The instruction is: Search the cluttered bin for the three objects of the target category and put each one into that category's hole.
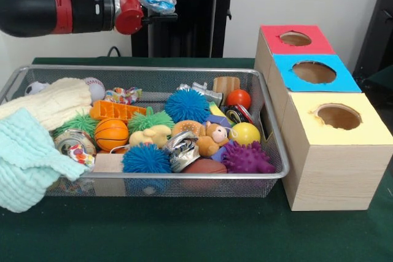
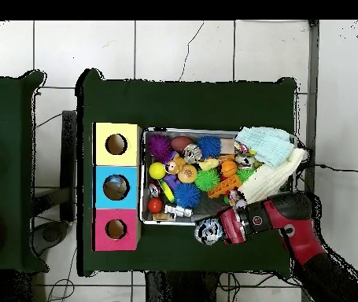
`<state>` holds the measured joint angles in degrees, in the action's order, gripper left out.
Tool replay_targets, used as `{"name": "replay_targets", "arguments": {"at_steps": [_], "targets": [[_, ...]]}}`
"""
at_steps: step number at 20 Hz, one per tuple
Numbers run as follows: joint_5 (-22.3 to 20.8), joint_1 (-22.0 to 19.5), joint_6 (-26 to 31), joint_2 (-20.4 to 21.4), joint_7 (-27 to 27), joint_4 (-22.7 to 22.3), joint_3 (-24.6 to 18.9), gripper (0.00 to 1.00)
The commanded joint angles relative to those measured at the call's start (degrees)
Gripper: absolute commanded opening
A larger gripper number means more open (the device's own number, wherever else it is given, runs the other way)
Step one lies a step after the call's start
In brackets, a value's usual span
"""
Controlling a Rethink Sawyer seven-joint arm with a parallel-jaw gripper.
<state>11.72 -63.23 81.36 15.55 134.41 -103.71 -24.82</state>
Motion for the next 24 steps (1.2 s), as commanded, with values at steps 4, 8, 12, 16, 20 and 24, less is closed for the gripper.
{"name": "replay_targets", "arguments": {"at_steps": [4,8,12,16,20,24], "targets": [[2.7,-5.9,-8.7,-1.1,-10.9,-5.3,-6.3,1.00],[0.9,-6.5,-9.3,-4.6,-10.5,-3.7,-6.2,1.00],[1.0,-6.4,-8.7,-9.7,-10.3,-0.5,-5.7,1.00],[1.1,-5.4,-7.8,-13.6,-8.9,2.9,-4.9,1.00],[2.2,-4.1,-10.6,-15.8,-7.1,4.7,-5.0,1.00],[3.5,-3.3,-14.2,-16.8,-5.8,4.5,-5.8,1.00]]}}
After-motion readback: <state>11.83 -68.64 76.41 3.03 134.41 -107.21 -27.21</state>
